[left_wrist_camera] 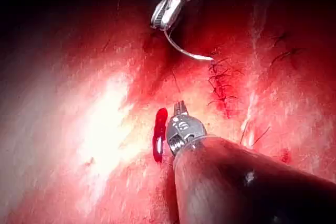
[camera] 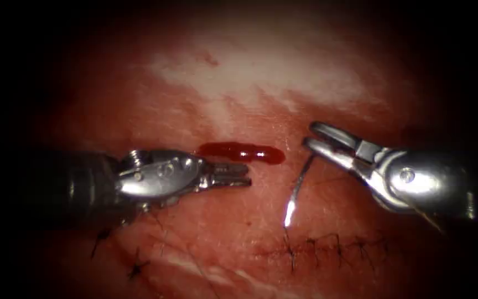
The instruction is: Wound Closure
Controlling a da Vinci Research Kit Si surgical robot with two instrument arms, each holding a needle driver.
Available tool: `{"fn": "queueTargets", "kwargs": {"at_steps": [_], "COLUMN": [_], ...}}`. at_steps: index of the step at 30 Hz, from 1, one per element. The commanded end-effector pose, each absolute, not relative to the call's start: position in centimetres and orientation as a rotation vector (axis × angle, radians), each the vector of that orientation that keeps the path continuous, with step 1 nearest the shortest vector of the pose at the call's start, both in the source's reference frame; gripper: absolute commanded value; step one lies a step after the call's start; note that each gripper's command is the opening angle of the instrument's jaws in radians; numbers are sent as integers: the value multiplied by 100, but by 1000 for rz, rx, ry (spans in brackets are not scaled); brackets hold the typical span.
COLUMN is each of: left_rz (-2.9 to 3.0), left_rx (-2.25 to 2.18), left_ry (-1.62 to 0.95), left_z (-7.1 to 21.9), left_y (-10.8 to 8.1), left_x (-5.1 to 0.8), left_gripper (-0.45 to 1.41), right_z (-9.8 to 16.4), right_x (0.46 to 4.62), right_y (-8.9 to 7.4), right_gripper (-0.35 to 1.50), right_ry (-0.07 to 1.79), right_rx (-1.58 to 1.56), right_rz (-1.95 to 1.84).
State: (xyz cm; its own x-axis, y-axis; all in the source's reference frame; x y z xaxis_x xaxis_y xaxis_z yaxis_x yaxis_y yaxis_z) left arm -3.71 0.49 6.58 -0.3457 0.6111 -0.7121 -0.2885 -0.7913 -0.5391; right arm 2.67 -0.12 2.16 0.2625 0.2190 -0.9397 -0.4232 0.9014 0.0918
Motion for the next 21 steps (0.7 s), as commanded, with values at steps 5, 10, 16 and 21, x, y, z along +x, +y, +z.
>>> {"fn": "queueTargets", "kwargs": {"at_steps": [5,10,16,21], "left_rz": [2163,2168,2167,2167], "left_rx": [-1318,-1280,-1242,-1207], "left_ry": [-480,-490,-530,-568], "left_z": [713,737,767,786], "left_y": [38,34,18,-3], "left_x": [-375,-375,-379,-377], "left_gripper": [-45,-45,-45,-45], "right_z": [235,247,254,260], "right_x": [274,275,282,298], "right_y": [-9,-7,6,16], "right_gripper": [-35,-35,-35,-35], "right_ry": [1219,1206,1204,1200], "right_rx": [-191,-182,-178,-179], "right_rz": [433,419,412,361]}}
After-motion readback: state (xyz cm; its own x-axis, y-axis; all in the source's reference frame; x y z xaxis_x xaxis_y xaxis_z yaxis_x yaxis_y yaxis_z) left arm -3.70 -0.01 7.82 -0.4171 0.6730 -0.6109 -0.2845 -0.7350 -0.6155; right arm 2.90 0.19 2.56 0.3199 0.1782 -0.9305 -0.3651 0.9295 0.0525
